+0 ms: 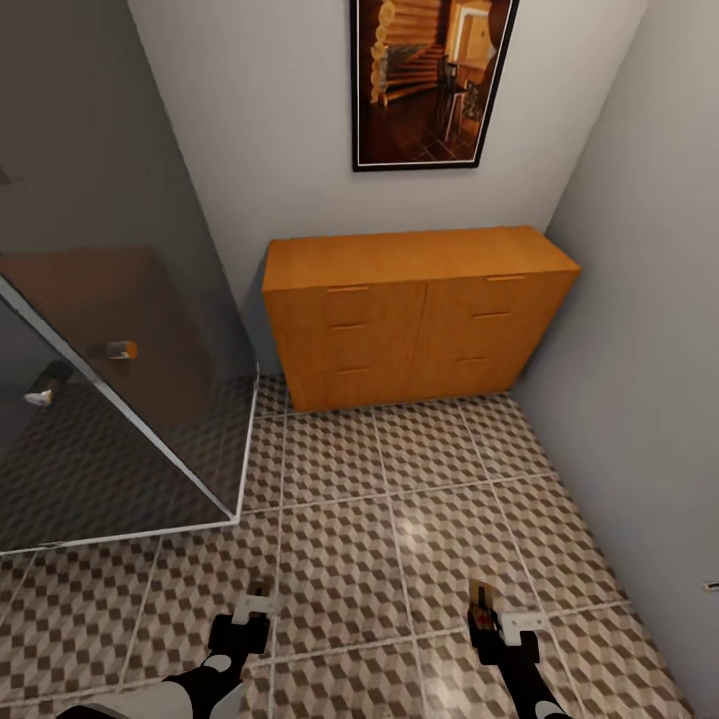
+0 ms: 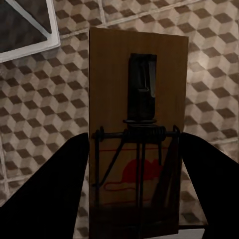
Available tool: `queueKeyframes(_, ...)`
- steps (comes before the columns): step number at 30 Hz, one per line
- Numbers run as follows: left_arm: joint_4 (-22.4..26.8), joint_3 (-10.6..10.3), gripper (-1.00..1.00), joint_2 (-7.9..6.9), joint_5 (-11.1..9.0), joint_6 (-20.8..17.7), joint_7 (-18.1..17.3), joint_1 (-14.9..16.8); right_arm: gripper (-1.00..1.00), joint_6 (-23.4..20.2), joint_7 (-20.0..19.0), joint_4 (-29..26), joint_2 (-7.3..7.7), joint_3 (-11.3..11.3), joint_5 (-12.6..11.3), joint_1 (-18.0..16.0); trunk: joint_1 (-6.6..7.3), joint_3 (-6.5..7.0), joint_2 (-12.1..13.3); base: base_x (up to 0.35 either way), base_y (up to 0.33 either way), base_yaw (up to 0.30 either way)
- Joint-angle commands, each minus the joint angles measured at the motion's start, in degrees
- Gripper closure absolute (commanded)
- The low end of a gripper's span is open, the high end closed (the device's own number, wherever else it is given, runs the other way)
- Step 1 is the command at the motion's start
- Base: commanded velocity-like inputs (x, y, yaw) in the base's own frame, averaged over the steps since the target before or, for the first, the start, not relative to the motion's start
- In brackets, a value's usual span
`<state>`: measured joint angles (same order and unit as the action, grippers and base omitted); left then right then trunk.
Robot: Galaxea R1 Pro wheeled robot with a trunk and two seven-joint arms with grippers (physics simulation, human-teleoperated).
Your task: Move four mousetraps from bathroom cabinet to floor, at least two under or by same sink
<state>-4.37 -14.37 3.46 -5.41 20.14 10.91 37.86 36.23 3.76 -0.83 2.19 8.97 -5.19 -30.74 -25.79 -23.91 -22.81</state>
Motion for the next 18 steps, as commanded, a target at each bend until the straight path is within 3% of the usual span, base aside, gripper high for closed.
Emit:
queueKeyframes(1, -0.3, -0.5, 1.0, 0.06, -0.5, 0.4, 0.2, 0.1, 1.0, 0.2, 0.1, 0.0, 0.0, 0.5, -0.5, 0.0, 0.0, -0.12, -0.1, -0.322, -0.108, 0.204)
queueKeyframes(18, -0.3, -0.5, 1.0, 0.06, -0.5, 0.4, 0.1, 0.1, 1.0, 0.2, 0.1, 0.0, 0.0, 0.5, -0.5, 0.0, 0.0, -0.6, -0.1, -0.308, -0.149, 0.204)
